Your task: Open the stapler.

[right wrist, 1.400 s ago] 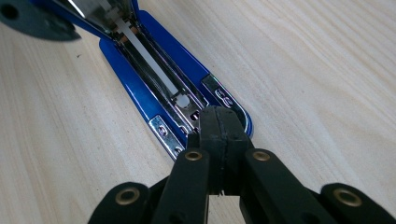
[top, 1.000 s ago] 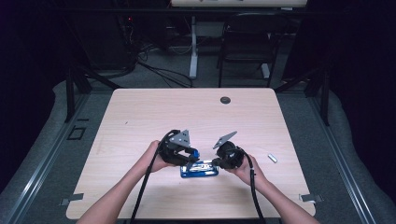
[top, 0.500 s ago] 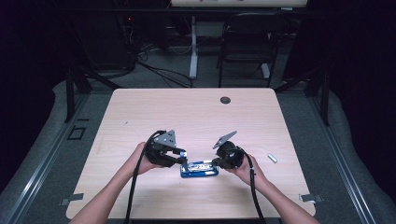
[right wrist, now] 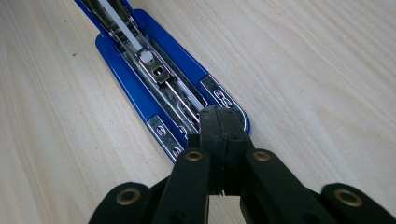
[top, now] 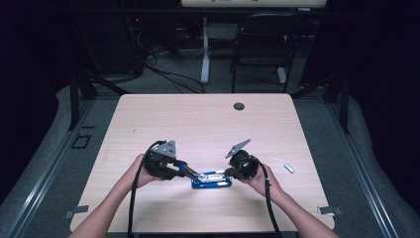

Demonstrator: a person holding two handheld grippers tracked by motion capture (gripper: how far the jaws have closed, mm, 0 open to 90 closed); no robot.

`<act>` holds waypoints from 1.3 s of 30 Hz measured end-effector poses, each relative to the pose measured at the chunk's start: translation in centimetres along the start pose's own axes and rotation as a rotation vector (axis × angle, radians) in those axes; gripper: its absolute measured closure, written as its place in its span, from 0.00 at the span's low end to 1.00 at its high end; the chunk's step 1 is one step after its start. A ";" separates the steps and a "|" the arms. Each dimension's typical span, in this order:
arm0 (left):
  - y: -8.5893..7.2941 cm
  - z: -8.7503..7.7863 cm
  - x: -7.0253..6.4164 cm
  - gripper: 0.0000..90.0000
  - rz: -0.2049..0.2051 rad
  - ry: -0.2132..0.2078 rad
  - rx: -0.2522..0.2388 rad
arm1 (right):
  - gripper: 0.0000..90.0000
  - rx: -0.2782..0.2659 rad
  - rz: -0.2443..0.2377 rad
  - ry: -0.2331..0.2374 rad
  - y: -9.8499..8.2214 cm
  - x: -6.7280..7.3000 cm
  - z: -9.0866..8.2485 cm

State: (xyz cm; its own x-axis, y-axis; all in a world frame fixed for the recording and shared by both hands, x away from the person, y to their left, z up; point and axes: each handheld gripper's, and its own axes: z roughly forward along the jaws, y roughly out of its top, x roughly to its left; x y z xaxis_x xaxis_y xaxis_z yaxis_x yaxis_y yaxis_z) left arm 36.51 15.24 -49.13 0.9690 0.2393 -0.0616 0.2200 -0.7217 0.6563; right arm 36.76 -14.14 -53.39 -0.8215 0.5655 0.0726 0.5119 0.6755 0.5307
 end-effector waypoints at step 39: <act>-3.7 0.5 1.3 0.72 -0.066 -0.046 0.087 | 1.00 -0.010 0.004 -0.009 -0.1 0.1 0.0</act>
State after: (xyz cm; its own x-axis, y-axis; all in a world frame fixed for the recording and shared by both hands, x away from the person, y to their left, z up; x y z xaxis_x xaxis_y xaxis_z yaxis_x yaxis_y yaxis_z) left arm 36.97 17.93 -52.03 0.9557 0.2595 -0.1387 0.2907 -0.7596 0.5818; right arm 36.59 -14.15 -53.46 -0.8172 0.5724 0.0668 0.5124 0.6687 0.5388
